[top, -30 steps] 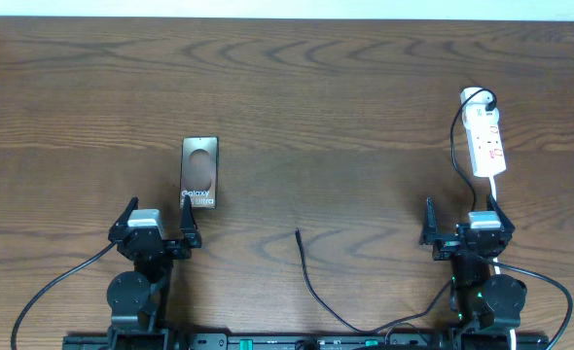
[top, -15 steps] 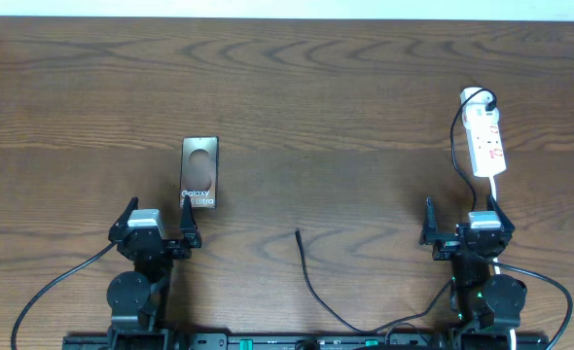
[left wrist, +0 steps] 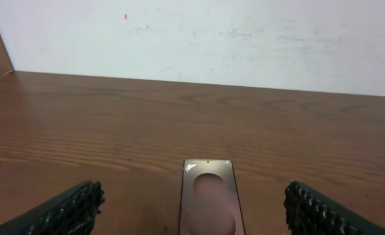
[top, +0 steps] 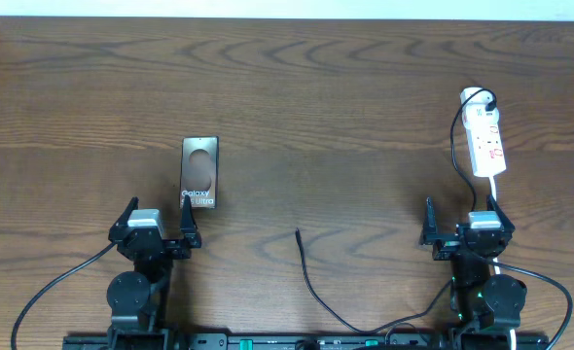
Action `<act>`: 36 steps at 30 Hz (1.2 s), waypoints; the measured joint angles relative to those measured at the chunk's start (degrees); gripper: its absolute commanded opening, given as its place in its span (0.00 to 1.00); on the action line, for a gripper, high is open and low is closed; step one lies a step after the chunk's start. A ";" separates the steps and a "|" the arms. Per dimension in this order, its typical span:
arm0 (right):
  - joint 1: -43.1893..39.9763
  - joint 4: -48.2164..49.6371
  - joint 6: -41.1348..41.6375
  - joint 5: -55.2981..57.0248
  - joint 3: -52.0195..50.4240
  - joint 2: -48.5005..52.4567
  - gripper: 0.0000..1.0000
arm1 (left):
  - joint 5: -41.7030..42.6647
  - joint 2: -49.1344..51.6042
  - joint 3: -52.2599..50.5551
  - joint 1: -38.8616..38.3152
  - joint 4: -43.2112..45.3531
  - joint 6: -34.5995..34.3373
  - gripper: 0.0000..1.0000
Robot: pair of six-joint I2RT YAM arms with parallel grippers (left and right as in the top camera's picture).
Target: Plug charger to phone and switch on socket
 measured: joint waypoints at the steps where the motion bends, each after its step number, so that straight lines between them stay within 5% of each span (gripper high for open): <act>1: 0.00 0.00 0.00 0.00 0.00 0.00 0.99 | 0.00 0.00 0.00 0.00 0.00 0.00 0.91; 36: 0.00 0.00 0.00 0.00 0.00 0.00 0.99 | -0.66 0.00 -0.24 0.00 3.78 -0.04 0.91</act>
